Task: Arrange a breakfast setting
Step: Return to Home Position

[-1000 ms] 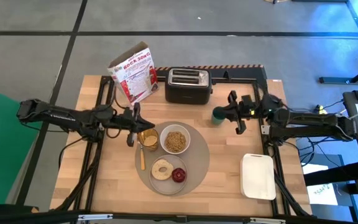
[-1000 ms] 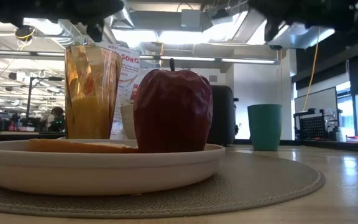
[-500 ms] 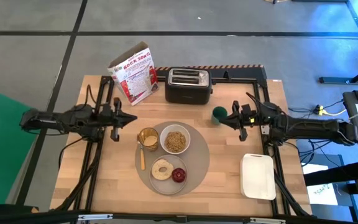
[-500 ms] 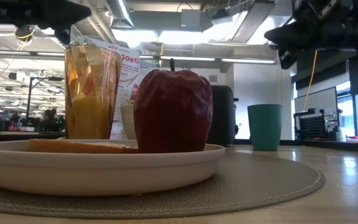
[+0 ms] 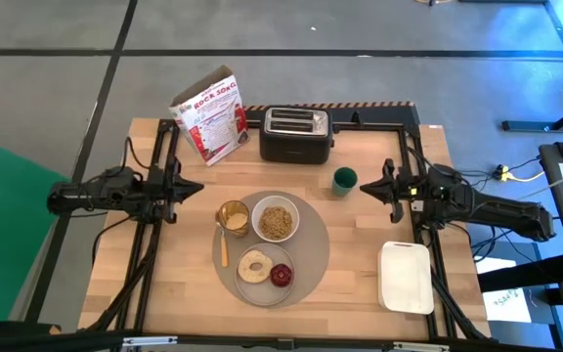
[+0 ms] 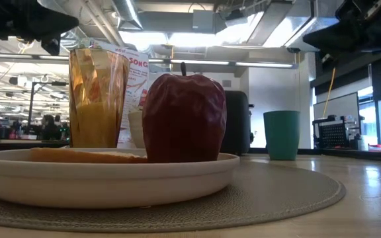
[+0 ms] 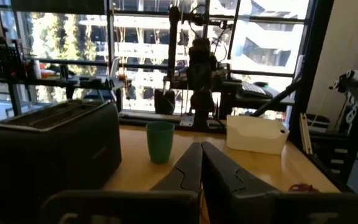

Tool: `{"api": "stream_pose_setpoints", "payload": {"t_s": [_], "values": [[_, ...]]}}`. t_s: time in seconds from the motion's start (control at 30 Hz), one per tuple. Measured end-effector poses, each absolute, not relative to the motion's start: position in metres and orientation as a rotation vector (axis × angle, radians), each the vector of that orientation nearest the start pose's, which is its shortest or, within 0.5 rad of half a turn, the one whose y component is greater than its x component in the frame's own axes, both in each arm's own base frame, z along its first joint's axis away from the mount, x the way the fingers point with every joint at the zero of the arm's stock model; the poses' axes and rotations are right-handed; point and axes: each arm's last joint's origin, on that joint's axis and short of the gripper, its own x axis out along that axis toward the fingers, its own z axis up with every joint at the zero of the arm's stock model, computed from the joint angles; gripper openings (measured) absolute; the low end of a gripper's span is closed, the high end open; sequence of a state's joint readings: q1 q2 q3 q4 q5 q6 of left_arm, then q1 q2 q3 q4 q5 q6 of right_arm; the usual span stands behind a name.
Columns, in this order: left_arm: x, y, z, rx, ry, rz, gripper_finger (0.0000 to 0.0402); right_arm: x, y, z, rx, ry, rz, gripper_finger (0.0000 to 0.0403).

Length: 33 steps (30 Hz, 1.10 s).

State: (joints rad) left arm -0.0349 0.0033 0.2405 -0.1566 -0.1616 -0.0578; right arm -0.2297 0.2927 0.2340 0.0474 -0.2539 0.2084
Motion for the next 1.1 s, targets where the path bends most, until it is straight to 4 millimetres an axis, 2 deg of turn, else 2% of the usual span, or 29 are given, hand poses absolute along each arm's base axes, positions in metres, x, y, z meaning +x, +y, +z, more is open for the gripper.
{"api": "stream_pose_setpoints", "payload": {"t_s": [0.1,0.23,0.5,0.73,0.9,1.1], "values": [[0.076,0.002,0.229,-0.055,-0.095,0.126,0.0,0.107,-0.018,0.221,0.195,0.047,0.02,0.0],[0.081,0.002,0.216,-0.05,-0.046,0.127,0.0,0.107,-0.017,0.219,0.184,0.067,0.034,0.0],[0.088,0.001,0.201,-0.058,-0.081,0.117,0.0,0.108,-0.017,0.222,0.165,0.036,0.041,0.0],[0.092,0.001,0.191,-0.06,-0.103,0.114,0.0,0.116,-0.019,0.226,0.156,-0.004,0.044,0.0],[0.094,0.001,0.188,-0.063,-0.129,0.1,0.0,0.127,-0.022,0.223,0.161,0.016,0.044,0.0],[0.095,0.0,0.184,-0.087,-0.14,0.072,0.0,0.13,-0.021,0.22,0.175,0.045,0.097,0.0]]}}
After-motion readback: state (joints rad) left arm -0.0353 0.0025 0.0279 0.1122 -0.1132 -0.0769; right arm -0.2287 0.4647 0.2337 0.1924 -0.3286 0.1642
